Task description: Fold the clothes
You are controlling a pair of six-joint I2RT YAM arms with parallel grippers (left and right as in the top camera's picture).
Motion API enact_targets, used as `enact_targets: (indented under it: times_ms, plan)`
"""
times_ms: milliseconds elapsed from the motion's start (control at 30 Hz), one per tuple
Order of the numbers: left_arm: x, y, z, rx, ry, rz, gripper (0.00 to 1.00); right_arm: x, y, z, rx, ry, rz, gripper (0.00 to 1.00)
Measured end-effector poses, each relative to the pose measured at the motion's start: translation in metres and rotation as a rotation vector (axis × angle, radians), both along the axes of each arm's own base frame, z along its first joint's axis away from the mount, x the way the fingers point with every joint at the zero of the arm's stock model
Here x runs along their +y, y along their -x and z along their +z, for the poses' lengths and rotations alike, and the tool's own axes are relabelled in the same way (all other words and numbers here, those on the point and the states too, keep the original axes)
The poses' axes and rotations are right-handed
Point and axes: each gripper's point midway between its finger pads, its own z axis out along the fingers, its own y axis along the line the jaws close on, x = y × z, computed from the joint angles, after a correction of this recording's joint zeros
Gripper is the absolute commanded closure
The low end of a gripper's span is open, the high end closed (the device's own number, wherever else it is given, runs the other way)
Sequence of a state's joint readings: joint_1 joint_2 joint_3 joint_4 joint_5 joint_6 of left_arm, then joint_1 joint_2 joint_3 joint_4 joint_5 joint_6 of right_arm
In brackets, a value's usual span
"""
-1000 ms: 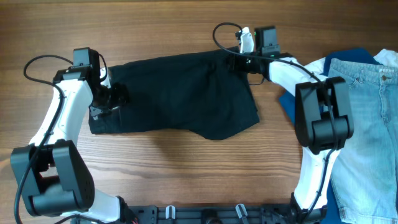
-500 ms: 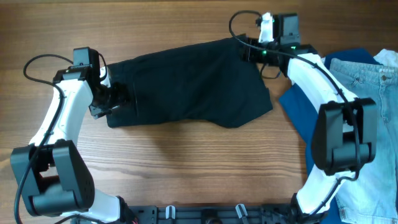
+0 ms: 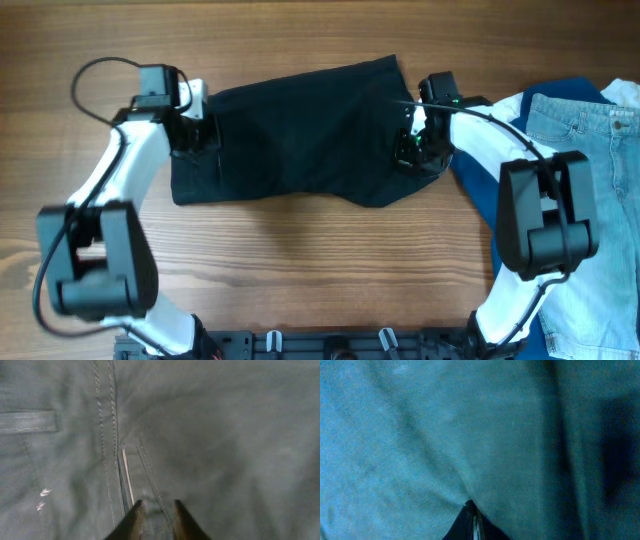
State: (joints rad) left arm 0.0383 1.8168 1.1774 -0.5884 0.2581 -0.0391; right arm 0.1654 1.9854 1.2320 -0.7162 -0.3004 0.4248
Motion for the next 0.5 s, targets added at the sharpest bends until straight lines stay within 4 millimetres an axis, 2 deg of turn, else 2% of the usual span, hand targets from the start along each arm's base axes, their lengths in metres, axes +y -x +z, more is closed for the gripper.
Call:
enact_targets:
  times_ms: [67, 100, 167, 200, 233, 267, 300, 333, 367, 433, 500]
  plan:
    - [0.005, 0.002, -0.024, 0.051, -0.031, 0.003, 0.86, -0.006, 0.004, 0.0, 0.024, 0.039, -0.044, 0.96]
    - [0.017, 0.006, -0.04, 0.091, -0.084, 0.024, 0.86, -0.01, 0.009, 0.0, 0.047, 0.057, -0.056, 0.96]
    - [0.038, 0.009, -0.043, 0.118, -0.14, 0.076, 0.87, -0.02, 0.018, 0.0, 0.093, 0.07, -0.076, 0.96]
    - [0.048, 0.013, -0.04, 0.14, -0.154, 0.102, 0.83, -0.023, 0.02, 0.002, 0.105, 0.07, -0.07, 0.96]
    - [0.06, 0.021, -0.037, 0.179, -0.171, 0.131, 0.78, -0.025, 0.022, 0.003, 0.108, 0.061, -0.041, 0.96]
    - [0.07, 0.028, -0.034, 0.213, -0.184, 0.159, 0.67, -0.026, 0.024, 0.005, 0.11, 0.041, -0.006, 0.94]
    - [0.087, 0.033, -0.023, 0.236, -0.202, 0.208, 0.43, -0.024, 0.02, 0.011, 0.089, -0.02, 0.053, 0.91]
    - [0.1, 0.032, -0.009, 0.232, -0.205, 0.256, 0.3, -0.019, 0.014, 0.02, 0.058, -0.073, 0.096, 0.91]
    - [0.105, 0.032, 0.003, 0.223, -0.199, 0.284, 0.24, -0.012, 0.008, 0.029, 0.023, -0.124, 0.125, 0.9]
    - [0.109, 0.031, 0.033, 0.178, -0.146, 0.33, 0.12, 0.007, -0.004, 0.06, -0.085, -0.236, 0.188, 0.9]
    - [0.11, 0.031, 0.047, 0.149, -0.09, 0.358, 0.05, 0.02, -0.009, 0.088, -0.163, -0.295, 0.234, 0.91]
